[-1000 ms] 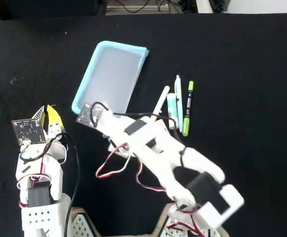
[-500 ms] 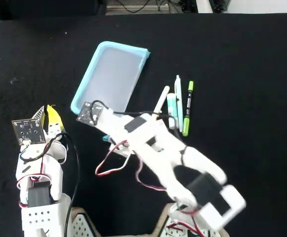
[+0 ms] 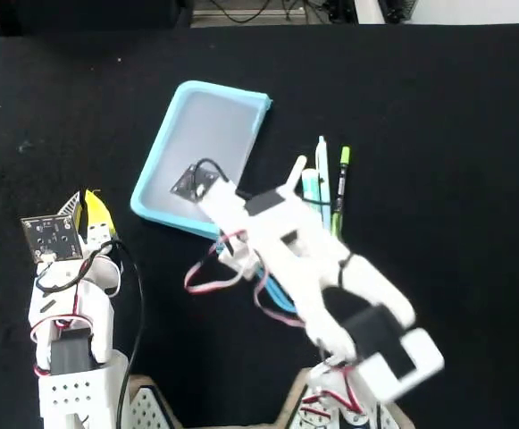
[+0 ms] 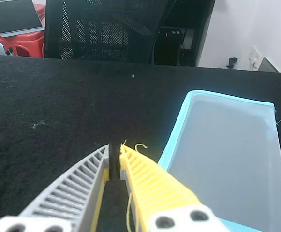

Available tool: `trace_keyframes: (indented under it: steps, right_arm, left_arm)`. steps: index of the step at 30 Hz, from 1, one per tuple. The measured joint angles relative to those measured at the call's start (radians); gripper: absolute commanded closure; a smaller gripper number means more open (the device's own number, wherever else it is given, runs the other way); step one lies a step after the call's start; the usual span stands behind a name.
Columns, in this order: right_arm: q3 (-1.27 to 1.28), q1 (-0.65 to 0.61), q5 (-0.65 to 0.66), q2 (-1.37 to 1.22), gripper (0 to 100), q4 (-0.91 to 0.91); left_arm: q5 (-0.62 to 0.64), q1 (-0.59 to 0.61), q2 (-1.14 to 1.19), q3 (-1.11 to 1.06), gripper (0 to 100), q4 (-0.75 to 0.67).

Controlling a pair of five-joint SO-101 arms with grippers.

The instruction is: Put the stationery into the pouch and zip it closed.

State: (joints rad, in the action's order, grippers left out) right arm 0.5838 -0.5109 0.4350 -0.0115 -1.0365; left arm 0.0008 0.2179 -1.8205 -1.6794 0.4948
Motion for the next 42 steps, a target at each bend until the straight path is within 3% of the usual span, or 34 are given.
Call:
trace_keyframes:
  steps: [5,16,22,30,38,42]
  right_arm:
    - [-0.127,0.021,-0.009,-0.124,98.6,-0.098]
    - [-0.094,0.012,-0.018,-0.055,98.2,-0.124]
    - [-0.066,0.012,-0.018,-0.018,80.9,-0.133]
    - [-0.061,0.012,-0.018,0.08,87.1,-0.152]
    - [0.16,0.014,-0.121,0.212,87.1,0.21]
    - [0.166,0.014,-0.132,0.212,87.1,0.265]
  left_arm:
    - [0.0,0.0,0.0,0.0,95,0.0]
    - [0.0,0.0,0.0,0.0,95,0.0]
    - [0.0,0.0,0.0,0.0,95,0.0]
    - [0.0,0.0,0.0,0.0,95,0.0]
    - [0.0,0.0,0.0,0.0,95,0.0]
    - [0.0,0.0,0.0,0.0,95,0.0]
